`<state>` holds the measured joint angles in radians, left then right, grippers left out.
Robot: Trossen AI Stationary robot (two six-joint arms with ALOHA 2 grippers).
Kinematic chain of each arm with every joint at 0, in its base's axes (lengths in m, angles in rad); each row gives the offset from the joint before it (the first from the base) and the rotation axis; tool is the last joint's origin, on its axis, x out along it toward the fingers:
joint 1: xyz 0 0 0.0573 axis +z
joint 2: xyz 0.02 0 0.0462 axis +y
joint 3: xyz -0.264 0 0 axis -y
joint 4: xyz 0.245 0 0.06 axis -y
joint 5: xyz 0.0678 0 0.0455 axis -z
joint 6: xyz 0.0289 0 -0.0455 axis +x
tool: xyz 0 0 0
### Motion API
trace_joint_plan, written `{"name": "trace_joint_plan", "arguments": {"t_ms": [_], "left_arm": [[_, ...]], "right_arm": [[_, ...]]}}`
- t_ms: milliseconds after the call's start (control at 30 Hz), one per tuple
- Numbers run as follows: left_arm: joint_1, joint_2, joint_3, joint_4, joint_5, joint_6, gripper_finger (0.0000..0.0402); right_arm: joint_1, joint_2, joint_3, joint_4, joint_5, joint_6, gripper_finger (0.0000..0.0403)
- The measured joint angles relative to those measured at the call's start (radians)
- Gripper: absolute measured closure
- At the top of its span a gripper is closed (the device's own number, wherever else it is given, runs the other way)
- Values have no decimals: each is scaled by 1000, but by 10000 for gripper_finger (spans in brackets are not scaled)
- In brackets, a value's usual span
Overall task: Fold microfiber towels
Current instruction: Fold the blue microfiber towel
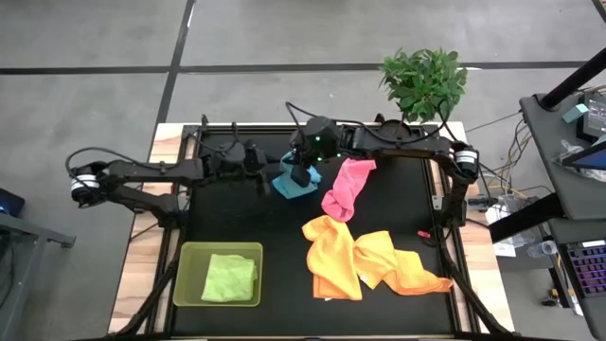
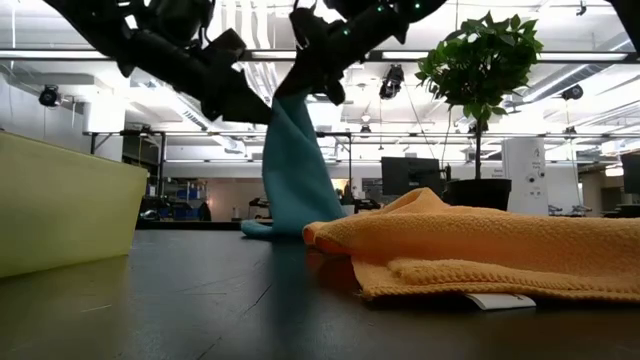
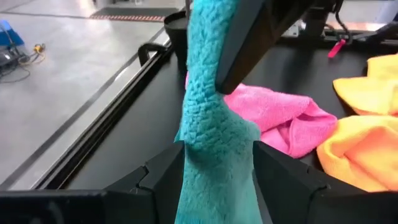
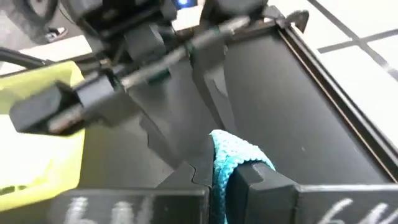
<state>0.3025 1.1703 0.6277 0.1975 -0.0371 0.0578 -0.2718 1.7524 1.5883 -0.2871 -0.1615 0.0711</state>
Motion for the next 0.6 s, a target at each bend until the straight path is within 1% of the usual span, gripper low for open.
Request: {"name": "trace_joint_plan", "arguments": {"t_ms": [200,267,333,367,500,533,600], "left_arm": [[-3,94,0,173,-2,0,227],[-3,113,1,197,-2,3,236],[-3,124,1,194,-2,7,260],[-3,125,1,195,-3,8,279],[-3,116,2,184,2,8,375],[-3,110,1,182,6,5,387],[-3,101,1,180,21,2,391]], "right_arm": [[1,6,-2,-2,4,0,394],[1,4,-2,1,3,0,394],[2,4,-2,0,3,0,393],[1,4,-2,-3,3,0,390],[1,0,-2,-7,3,-4,362],[-1,-4,-2,-13,3,-10,351],[-2,-13,-2,-25,3,-36,326]]}}
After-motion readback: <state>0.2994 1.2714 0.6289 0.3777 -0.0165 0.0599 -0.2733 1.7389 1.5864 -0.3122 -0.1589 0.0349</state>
